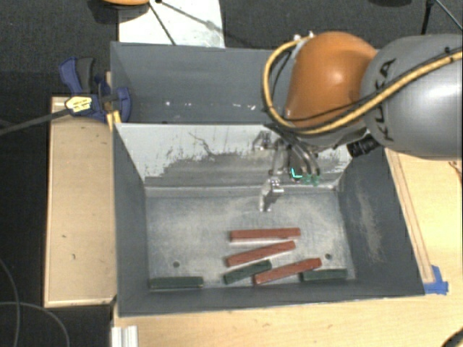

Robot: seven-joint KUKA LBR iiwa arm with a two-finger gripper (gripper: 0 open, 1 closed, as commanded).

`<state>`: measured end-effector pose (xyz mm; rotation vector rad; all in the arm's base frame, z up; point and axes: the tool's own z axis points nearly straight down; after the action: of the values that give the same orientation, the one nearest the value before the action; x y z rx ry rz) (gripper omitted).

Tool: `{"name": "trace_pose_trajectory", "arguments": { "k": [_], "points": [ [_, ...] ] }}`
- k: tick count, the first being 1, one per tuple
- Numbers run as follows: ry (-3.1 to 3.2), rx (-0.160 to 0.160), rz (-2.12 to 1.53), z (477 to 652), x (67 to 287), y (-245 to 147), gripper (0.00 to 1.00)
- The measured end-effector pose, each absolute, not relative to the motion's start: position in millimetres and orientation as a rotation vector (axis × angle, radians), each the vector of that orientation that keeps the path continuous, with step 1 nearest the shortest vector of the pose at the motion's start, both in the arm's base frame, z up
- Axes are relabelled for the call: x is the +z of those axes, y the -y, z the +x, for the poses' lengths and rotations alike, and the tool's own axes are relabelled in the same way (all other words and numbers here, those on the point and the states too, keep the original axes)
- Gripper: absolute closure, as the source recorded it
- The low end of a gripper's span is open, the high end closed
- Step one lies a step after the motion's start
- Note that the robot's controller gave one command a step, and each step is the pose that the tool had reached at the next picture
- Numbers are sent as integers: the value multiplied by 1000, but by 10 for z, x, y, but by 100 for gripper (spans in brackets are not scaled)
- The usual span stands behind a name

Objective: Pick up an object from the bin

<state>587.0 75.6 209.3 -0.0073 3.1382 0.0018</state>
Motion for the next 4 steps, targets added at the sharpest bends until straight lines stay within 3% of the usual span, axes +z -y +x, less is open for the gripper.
{"name": "trace_pose_trajectory", "arguments": {
  "k": [1, 2, 3, 4],
  "points": [
    [-3132, 2, -118, 5695, 1716, -628, 0],
    [-3135, 1, -139, 5066, 1243, -276, 0],
    [-3135, 2, -26, 5337, 745, -463, 100],
    [-3135, 2, -25, 5337, 745, -463, 100]
  ]
}}
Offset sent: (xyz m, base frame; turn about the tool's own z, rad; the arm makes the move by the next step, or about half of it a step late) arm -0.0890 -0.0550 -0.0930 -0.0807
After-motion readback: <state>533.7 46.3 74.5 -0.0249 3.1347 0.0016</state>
